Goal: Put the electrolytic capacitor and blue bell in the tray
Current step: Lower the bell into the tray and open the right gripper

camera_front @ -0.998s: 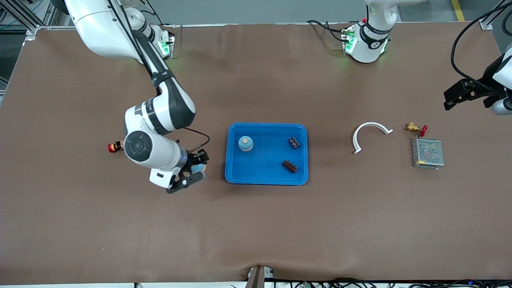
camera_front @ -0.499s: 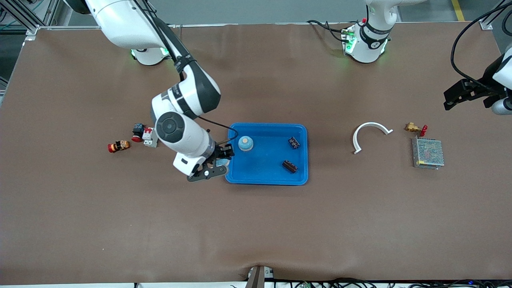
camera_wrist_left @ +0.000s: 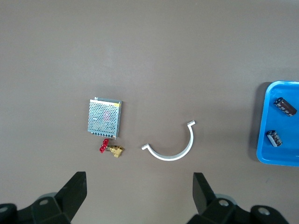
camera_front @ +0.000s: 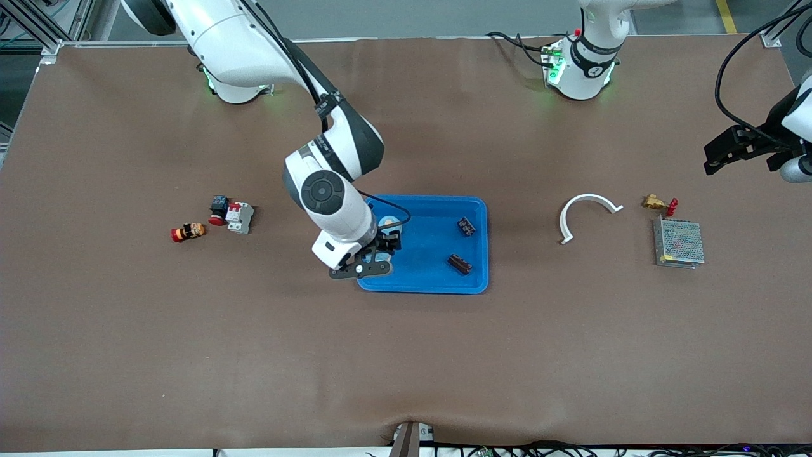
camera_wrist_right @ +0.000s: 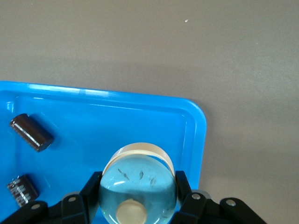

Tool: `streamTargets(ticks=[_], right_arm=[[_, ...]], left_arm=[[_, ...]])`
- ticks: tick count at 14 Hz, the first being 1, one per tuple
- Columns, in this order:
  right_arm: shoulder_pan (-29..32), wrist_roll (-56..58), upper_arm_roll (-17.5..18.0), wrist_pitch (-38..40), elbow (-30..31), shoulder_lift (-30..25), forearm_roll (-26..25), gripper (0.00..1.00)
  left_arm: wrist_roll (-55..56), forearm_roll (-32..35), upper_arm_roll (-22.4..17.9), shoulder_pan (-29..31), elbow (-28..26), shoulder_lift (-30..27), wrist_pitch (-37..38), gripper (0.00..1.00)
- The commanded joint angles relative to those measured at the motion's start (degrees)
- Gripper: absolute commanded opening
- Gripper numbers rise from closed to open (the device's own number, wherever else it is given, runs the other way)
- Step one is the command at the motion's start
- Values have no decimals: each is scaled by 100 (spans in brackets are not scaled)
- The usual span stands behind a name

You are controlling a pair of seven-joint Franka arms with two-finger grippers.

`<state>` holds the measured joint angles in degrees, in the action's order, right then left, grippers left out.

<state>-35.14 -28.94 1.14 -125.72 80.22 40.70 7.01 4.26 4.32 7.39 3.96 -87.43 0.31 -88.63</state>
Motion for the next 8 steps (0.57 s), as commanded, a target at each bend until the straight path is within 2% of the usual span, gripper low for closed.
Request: streamTargets(ticks=[1,8], right_arm=[[-177,-444,-62,-206,-270,324,-226,50],[-186,-542,-70,-498,-279,720,-463,50]], left_arm=[[-84,-19,-10,-10,95,39,-5,100],[-84,-19,-10,-54,95,48,-5,100]])
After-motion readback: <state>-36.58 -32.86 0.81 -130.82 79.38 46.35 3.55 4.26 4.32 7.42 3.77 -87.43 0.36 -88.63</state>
